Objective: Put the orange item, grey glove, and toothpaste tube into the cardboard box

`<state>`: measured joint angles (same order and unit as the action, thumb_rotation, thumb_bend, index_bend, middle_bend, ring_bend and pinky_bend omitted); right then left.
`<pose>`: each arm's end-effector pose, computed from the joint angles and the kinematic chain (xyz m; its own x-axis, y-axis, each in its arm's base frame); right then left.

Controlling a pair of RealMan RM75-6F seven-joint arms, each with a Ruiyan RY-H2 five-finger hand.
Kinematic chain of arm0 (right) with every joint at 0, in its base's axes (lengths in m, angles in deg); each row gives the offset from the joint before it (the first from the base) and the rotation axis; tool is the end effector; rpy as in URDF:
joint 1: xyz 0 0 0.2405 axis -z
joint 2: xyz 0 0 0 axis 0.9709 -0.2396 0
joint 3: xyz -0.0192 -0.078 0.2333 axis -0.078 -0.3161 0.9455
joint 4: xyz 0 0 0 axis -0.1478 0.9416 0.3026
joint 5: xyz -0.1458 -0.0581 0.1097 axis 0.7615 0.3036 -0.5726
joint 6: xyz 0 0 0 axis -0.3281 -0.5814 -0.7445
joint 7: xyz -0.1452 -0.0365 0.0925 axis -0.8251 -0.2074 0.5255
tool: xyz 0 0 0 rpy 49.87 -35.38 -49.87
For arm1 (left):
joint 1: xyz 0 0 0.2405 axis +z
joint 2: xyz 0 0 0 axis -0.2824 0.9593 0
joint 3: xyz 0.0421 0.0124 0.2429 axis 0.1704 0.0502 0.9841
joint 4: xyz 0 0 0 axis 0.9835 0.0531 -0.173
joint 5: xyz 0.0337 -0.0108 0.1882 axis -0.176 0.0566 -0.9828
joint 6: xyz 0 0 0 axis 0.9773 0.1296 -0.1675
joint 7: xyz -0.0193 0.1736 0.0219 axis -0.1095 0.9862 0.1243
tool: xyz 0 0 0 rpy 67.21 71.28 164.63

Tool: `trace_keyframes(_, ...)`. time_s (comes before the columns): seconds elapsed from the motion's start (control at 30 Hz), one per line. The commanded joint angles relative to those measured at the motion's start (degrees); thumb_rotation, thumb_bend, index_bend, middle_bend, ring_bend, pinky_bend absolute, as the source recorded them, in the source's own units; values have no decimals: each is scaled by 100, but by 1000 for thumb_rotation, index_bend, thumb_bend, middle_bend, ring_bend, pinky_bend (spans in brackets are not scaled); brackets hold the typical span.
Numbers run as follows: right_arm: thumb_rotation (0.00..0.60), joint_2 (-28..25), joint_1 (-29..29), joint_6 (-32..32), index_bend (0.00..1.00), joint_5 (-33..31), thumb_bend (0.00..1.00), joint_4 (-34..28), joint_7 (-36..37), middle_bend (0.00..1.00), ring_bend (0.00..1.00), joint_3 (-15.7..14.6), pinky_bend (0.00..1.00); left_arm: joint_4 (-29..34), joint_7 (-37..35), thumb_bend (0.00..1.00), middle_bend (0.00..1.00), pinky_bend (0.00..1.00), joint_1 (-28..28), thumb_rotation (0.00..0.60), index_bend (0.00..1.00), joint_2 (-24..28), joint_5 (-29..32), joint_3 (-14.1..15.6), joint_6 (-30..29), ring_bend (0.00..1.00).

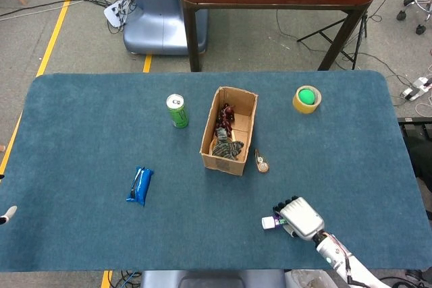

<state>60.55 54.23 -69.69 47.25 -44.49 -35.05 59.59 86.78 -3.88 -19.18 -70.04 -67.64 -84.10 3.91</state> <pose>-0.2289 -0.2137 -0.0037 0.6609 -0.3227 0.6775 -0.7187 -0.5321 0.4476 -0.3372 0.2085 0.2207 0.4820 -0.0193 0.8760 0.8486 0.2593 -0.4612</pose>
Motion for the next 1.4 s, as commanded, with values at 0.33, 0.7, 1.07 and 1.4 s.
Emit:
trace_keyframes(0.33, 600, -523, 52, -734, 480, 259, 416, -460, 229, 595, 524, 435, 522, 2, 43, 159, 214, 473, -8, 600, 269, -15, 9, 2, 3, 238)
trace_keyframes(0.7, 600, -1180, -267, -1072, 488, 239, 416, -1322, -638, 598, 532, 1345, 522, -5, 55, 159, 214, 473, -15, 600, 268, -28, -1, 11, 15, 238)
trace_keyframes(1.07, 600, -1357, -1041, -476, 502, -393, 443, -1128, -1378, 606, 542, 2219, 522, -13, 34, 159, 215, 473, -19, 600, 268, -24, 13, 6, 30, 237)
trace_keyframes(1.4, 600, -913, -1817, -252, 516, 327, 442, 413, -1189, 609, 544, 2256, 532, -13, 18, 159, 214, 473, -19, 600, 268, -17, 41, -4, 42, 238)
